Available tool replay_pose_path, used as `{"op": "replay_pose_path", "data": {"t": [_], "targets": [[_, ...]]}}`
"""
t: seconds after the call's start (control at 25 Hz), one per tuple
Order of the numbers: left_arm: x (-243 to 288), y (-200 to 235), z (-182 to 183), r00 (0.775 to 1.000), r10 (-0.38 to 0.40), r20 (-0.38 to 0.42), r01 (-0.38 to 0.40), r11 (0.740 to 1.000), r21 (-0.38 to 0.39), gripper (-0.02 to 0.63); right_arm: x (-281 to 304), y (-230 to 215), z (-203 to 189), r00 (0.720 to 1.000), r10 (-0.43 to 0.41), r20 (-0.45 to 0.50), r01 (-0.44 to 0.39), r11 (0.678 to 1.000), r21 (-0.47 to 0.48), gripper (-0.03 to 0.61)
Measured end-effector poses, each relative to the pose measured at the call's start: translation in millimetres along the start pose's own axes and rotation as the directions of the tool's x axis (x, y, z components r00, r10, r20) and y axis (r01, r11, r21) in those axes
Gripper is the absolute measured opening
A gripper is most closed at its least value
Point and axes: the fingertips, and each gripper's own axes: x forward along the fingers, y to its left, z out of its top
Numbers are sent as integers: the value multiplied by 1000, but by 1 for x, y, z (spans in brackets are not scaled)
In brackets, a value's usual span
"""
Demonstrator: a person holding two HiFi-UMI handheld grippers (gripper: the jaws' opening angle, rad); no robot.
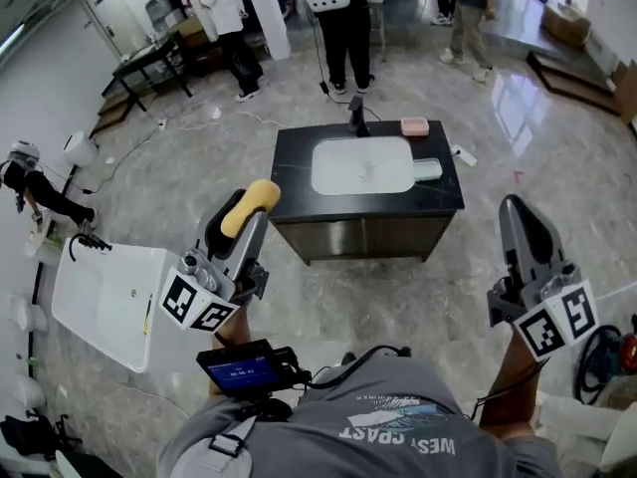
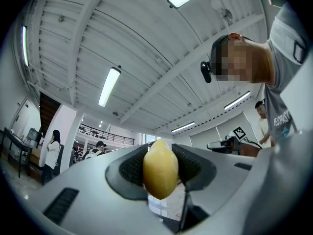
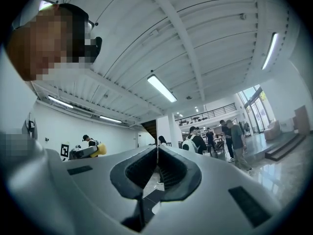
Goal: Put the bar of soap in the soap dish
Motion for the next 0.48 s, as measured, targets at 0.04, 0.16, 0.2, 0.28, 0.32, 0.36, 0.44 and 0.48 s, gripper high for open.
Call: {"op": "replay_pose_path", "data": {"t": [0.04,0.16,0.2,0.28,0.32,0.36,0.44,0.48], "targets": [[3,-2,0,1000,1,1,-1,1000,2,156,1,-3,0,1000,6,-2,-6,1000,-3,6],[14,-10,-4,1000,5,3,-5,1000,8,156,3,-16,1,1000,19,-8,-19,1000,-11,6],[17,-13,-5,1000,6,1,-6,1000,8,156,1,-21,2,1000,19,-9,-19,1000,-12,6],[21,-17,-6,1000,12,-5,-12,1000,4,156,-1,-28,6,1000,19,-12,-19,1000,-14,6],[24,-19,-7,1000,15,-6,-15,1000,1,156,-2,-31,9,1000,20,-11,-20,1000,-16,6],[28,-22,-8,1000,17,-7,-17,1000,-1,156,-3,-35,13,1000,22,-8,-22,1000,-17,6],[42,-30,-12,1000,17,-4,-17,1000,2,156,-7,-49,19,1000,30,5,-30,999,-18,6],[50,-35,-15,1000,17,-3,-17,1000,5,156,-8,-56,20,999,36,11,-36,999,-16,6]]}}
